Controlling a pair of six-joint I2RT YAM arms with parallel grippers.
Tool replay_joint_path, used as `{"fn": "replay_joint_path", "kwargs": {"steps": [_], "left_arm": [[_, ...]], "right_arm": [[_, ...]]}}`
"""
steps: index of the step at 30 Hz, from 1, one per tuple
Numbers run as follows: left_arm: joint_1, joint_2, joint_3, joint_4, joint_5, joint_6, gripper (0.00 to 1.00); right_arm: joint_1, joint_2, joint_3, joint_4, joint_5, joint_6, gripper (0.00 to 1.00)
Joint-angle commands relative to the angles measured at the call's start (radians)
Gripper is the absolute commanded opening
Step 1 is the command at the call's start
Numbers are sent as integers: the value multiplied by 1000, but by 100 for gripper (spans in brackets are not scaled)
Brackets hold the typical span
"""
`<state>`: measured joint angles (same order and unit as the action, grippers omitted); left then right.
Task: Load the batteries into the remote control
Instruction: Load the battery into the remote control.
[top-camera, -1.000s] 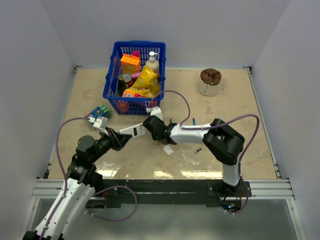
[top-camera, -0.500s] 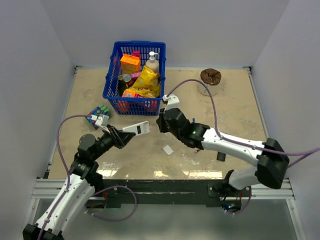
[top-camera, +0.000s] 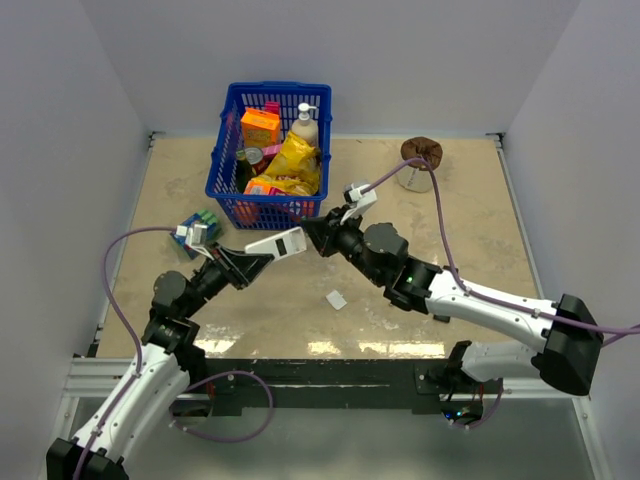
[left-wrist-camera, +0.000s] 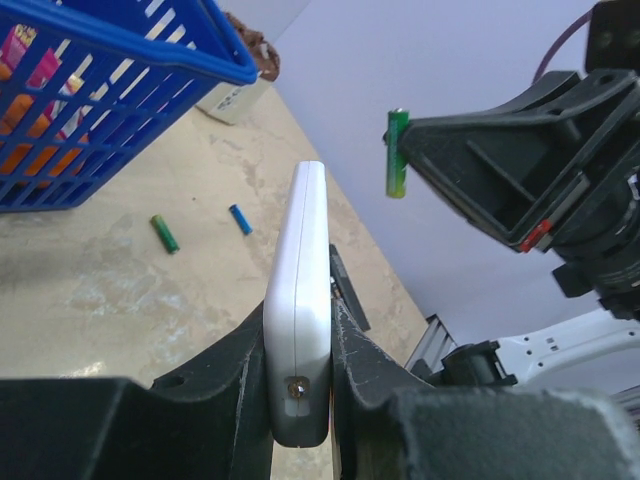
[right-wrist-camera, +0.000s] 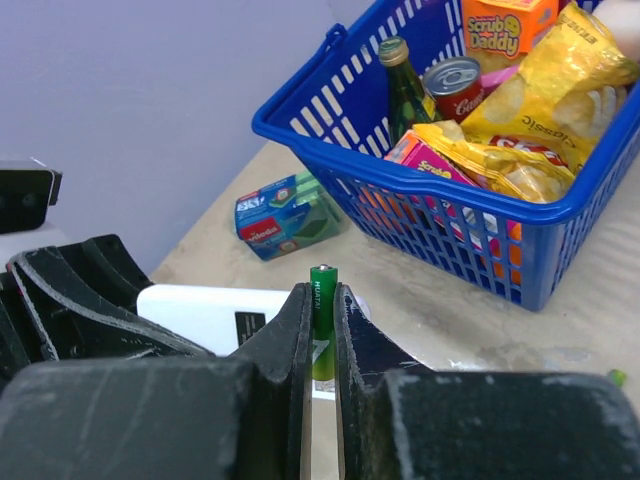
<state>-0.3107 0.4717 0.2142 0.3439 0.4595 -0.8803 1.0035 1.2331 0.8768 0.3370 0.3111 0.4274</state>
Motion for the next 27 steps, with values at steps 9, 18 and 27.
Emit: {"fn": "replay_joint_path", "kwargs": {"steps": [9,18,27], "left_arm": [[-4,10,-18,257,7,-150,0],[-2,7,-6,283,-7,-200,0],[-4,4,-2,300,-28,-250,0]], "right_arm": [[20,5,-52,230,-26,-45,0],[26,28,-42,267,-47,-58,0],[29,49,-59,293,-49,-49,0]]}}
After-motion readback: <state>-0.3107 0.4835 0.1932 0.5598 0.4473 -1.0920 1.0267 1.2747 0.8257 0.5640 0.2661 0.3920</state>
